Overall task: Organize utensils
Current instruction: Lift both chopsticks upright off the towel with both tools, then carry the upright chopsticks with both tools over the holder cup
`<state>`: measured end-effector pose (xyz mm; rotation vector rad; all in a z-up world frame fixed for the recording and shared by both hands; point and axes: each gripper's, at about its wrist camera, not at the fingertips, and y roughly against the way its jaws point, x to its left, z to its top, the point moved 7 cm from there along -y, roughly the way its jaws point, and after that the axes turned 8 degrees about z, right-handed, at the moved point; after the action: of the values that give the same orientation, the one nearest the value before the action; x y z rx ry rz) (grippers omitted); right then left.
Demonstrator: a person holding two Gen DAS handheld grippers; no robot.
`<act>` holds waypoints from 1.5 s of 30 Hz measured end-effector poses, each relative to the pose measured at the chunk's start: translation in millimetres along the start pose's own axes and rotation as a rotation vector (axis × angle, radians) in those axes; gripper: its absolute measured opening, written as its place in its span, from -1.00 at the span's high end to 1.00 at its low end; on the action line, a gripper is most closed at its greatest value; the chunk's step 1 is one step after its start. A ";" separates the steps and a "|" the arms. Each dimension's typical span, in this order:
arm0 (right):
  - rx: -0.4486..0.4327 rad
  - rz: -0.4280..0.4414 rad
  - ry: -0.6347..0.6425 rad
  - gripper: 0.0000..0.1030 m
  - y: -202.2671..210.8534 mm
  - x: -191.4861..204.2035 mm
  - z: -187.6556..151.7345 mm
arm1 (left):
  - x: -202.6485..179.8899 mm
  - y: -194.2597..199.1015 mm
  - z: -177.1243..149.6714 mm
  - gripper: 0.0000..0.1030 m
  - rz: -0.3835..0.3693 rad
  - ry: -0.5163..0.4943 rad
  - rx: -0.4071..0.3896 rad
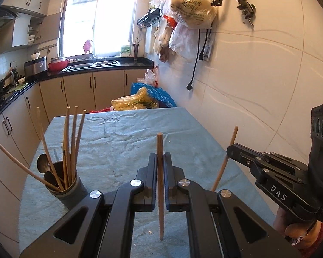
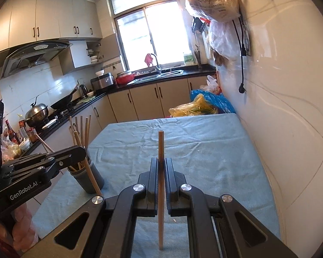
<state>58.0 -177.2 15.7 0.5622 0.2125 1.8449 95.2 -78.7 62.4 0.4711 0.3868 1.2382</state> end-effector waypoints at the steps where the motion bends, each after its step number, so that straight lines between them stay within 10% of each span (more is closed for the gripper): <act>1: -0.002 0.003 0.004 0.90 -0.2 1.9 1.8 | 1.5 1.0 0.3 0.90 0.001 0.001 -0.002; 45: -0.129 0.306 0.228 0.90 -27.1 202.0 110.0 | 160.6 92.1 102.8 0.90 0.272 0.105 -0.212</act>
<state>83.5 5.8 155.3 0.3052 0.1638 2.2040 120.6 85.1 194.3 0.2827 0.2814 1.5543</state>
